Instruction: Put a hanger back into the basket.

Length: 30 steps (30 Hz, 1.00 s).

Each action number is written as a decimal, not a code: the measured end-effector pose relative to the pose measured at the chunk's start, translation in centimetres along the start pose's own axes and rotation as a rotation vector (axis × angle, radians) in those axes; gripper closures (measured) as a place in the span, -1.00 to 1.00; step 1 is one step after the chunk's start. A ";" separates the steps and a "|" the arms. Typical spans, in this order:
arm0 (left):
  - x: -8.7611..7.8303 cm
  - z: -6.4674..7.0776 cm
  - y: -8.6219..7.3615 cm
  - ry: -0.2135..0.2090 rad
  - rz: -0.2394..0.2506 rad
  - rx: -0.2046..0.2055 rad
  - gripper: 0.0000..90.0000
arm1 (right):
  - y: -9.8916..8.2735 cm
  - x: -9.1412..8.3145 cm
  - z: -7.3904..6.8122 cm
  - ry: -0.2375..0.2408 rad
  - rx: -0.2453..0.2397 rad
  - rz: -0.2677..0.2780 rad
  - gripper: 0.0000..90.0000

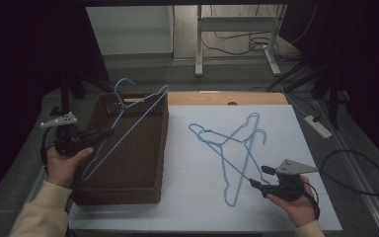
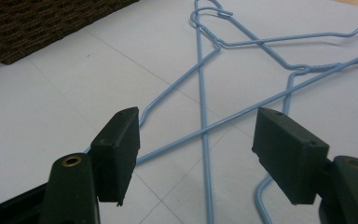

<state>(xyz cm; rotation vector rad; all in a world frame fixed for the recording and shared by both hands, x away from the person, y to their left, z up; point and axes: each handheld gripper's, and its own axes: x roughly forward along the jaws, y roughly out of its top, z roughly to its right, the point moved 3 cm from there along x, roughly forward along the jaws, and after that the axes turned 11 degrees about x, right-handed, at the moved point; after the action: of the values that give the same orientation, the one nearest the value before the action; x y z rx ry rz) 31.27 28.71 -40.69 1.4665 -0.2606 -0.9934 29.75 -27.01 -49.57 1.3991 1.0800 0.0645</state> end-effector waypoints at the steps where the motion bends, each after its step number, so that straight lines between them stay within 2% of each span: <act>1: 0.0 -0.3 -0.2 0.004 -0.008 -0.001 0.94 | 0.0 0.0 0.0 0.000 0.002 0.001 -0.28; 8: 0.6 -1.2 -1.3 0.006 -0.060 0.013 0.94 | -0.1 0.0 0.0 -0.001 0.002 -0.003 -0.28; 12: 0.6 -1.9 -1.6 0.011 -0.063 0.003 0.94 | -0.1 0.1 0.0 -0.002 0.001 -0.006 -0.28; 16: 0.0 -2.4 -1.7 0.021 -0.054 -0.006 0.94 | -0.2 0.1 0.0 -0.002 0.001 -0.008 -0.28; 22: -0.4 -2.7 -2.4 0.039 -0.081 -0.010 0.94 | -0.2 0.1 0.0 -0.002 0.003 -0.012 -0.28; 30: 1.2 -3.7 -3.0 0.047 -0.153 -0.011 0.94 | -0.3 0.3 -0.1 0.000 -0.001 -0.020 -0.28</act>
<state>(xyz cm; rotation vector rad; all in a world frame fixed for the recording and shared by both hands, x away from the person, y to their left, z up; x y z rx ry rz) 33.36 31.04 -44.49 1.5153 -0.1100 -1.0799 29.69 -26.81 -49.96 1.3870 1.0938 0.0508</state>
